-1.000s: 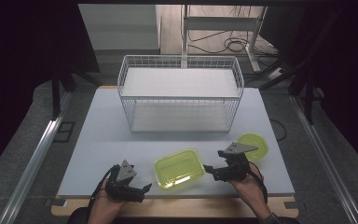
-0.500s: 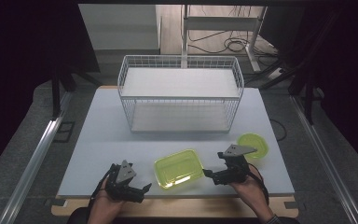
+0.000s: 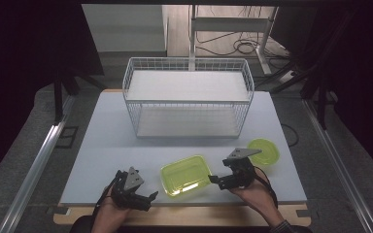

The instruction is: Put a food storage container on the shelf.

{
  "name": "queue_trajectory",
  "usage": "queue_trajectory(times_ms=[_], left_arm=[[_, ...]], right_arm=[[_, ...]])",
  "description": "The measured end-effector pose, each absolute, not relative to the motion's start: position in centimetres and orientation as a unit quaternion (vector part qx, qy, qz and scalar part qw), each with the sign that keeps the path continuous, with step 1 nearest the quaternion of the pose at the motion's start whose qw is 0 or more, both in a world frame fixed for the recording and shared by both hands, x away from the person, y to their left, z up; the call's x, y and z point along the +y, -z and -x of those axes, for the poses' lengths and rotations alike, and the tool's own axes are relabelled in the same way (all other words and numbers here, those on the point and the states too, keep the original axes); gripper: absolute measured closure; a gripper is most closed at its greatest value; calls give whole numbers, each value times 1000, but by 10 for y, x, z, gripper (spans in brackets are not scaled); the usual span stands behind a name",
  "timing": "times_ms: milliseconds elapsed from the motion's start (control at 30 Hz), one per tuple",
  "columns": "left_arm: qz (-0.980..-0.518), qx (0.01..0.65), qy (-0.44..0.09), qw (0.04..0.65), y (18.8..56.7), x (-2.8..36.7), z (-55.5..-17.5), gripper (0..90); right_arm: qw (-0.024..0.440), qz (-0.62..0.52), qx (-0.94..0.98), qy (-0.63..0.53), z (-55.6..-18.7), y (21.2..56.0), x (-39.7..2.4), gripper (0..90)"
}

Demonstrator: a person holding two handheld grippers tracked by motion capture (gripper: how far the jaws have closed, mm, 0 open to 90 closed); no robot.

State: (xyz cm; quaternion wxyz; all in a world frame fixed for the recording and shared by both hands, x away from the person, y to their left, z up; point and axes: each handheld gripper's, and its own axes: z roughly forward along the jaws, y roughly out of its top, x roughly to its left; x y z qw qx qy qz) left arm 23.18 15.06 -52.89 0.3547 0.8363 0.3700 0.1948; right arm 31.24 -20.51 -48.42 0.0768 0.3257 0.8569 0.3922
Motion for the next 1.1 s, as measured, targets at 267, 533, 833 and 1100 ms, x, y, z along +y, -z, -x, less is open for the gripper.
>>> queue_trajectory(times_ms=[267, 533, 833, 1100], left_arm=[[-838, 372, -199, 346, 530, 150, -233, 32], [-836, 376, -200, 346, 530, 151, -234, 33], [-830, 380, -201, 356, 529, 153, -233, 33], [-830, 379, -201, 356, 529, 153, -233, 33]], right_arm=[[24, -335, 855, -396, -323, 477, -196, 447], [-24, -364, 840, -401, -339, 481, -196, 550], [-65, -391, 829, -395, -353, 491, -189, 601], [-126, -426, 808, -387, -366, 502, -187, 688]])
